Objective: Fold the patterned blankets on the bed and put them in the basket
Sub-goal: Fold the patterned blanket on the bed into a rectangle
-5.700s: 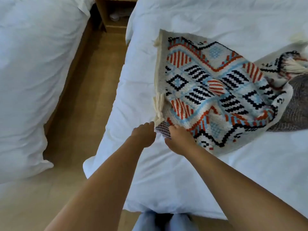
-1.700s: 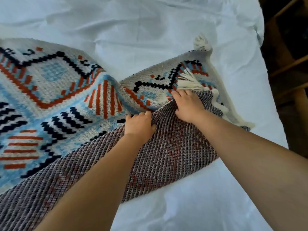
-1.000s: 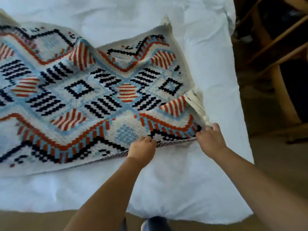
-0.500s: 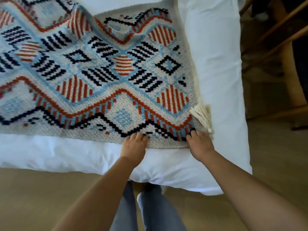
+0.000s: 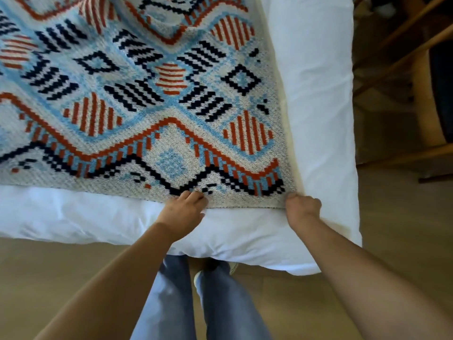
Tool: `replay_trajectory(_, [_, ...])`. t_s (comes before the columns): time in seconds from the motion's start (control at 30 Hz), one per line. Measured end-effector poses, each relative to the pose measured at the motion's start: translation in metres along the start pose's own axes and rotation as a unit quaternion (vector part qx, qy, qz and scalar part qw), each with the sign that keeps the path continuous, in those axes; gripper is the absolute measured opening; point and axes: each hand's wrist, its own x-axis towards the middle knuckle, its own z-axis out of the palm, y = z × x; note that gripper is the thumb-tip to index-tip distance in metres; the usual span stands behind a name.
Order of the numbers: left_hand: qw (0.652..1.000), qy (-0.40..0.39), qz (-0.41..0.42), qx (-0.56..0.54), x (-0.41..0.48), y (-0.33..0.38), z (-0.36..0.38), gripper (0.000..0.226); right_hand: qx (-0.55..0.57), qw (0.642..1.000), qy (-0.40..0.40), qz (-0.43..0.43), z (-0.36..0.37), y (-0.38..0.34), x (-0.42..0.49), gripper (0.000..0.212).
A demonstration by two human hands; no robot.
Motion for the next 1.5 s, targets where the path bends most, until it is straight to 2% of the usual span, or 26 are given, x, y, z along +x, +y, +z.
replay_trajectory(0.13, [0.998,0.025,0.010,-0.050,0.008,0.004,-0.006,0.046,-0.013,0.998,0.041,-0.038,-0.014,-0.009,0.001,0.046])
replay_trajectory(0.33, [0.993,0.082,-0.019,-0.087,0.042,-0.011,-0.045,0.036,0.002,0.976,0.148,-0.162,-0.069,-0.042,0.007,0.039])
replay_trajectory(0.43, [0.988,0.109,-0.038,-0.102,0.061,-0.038,-0.076,0.034,0.012,0.965,0.183,-0.185,-0.113,-0.070,0.015,0.031])
replay_trajectory(0.6, [0.984,0.129,-0.072,-0.099,0.096,-0.109,-0.133,0.035,0.022,0.943,0.252,-0.218,-0.202,-0.130,0.038,0.018])
replay_trajectory(0.77, [0.978,0.161,-0.082,-0.101,0.146,-0.204,-0.183,0.036,0.036,0.934,0.277,-0.222,-0.301,-0.203,0.075,0.028])
replay_trajectory(0.87, [0.979,0.165,-0.076,-0.090,0.179,-0.258,-0.203,0.032,0.042,0.931,0.271,-0.243,-0.346,-0.239,0.102,0.025])
replay_trajectory(1.13, [0.965,0.231,-0.082,-0.090,0.272,-0.365,-0.255,0.028,0.065,0.918,0.304,-0.245,-0.439,-0.288,0.188,0.032])
replay_trajectory(1.27, [0.965,0.216,-0.122,-0.088,0.316,-0.384,-0.267,0.031,0.063,0.922,0.296,-0.243,-0.468,-0.294,0.228,0.030])
replay_trajectory(1.33, [0.972,0.172,-0.152,-0.059,0.336,-0.389,-0.270,0.031,0.065,0.924,0.290,-0.243,-0.479,-0.295,0.248,0.032])
replay_trajectory(1.43, [0.974,0.090,-0.202,-0.044,0.356,-0.395,-0.269,0.043,0.059,0.917,0.311,-0.245,-0.492,-0.290,0.278,0.047])
replay_trajectory(1.5, [0.974,0.061,-0.217,-0.039,0.370,-0.396,-0.269,0.036,0.069,0.918,0.317,-0.227,-0.501,-0.278,0.298,0.049])
